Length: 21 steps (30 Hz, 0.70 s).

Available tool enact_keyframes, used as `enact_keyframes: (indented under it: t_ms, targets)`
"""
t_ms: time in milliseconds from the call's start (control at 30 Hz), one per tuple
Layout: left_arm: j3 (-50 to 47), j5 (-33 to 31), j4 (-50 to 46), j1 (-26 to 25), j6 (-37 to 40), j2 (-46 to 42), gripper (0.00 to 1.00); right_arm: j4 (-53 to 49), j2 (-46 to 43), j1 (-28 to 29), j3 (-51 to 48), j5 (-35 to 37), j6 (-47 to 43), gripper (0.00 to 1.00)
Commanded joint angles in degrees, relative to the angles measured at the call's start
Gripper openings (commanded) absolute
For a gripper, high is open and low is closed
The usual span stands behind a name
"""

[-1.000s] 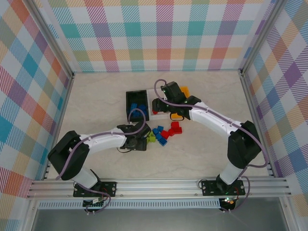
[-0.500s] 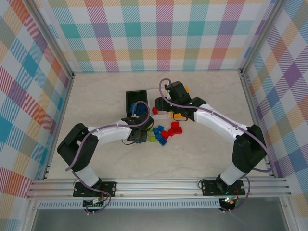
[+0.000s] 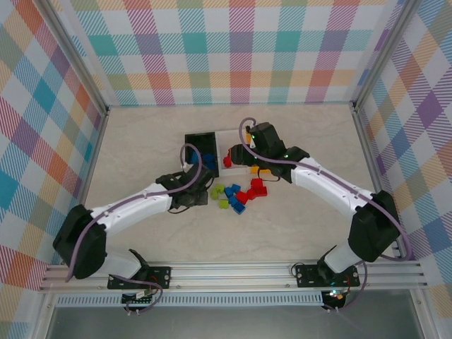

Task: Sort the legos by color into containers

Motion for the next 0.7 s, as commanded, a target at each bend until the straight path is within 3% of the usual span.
enact_keyframes:
  t_ms: [0, 200, 500, 567, 667]
  targets:
    - [7.2, -3.0, -1.8, 3.2, 0.3, 1.4, 0.29, 0.9, -2.7, -0.2, -2.2, 0.3, 1.3, 0.64]
    - [21.8, -9.4, -0.1, 7.4, 2.9, 16.7, 0.27, 0.3, -5.4, -0.2, -6.3, 0.8, 1.6, 0.64]
    - [39.3, -12.2, -5.3, 12.7, 4.0, 35.8, 0.25, -0.8, -10.1, 0.1, -13.6, -3.3, 1.3, 0.65]
    - [41.6, -11.6, -6.6, 12.8, 4.4, 37.7, 0.36, -0.8, -10.9, 0.2, -15.3, -5.1, 0.8, 0.66]
    - [40.9, -9.6, -5.0, 12.0, 4.5, 35.9, 0.62, -1.1, -11.7, 0.8, -17.5, -7.3, -0.3, 0.67]
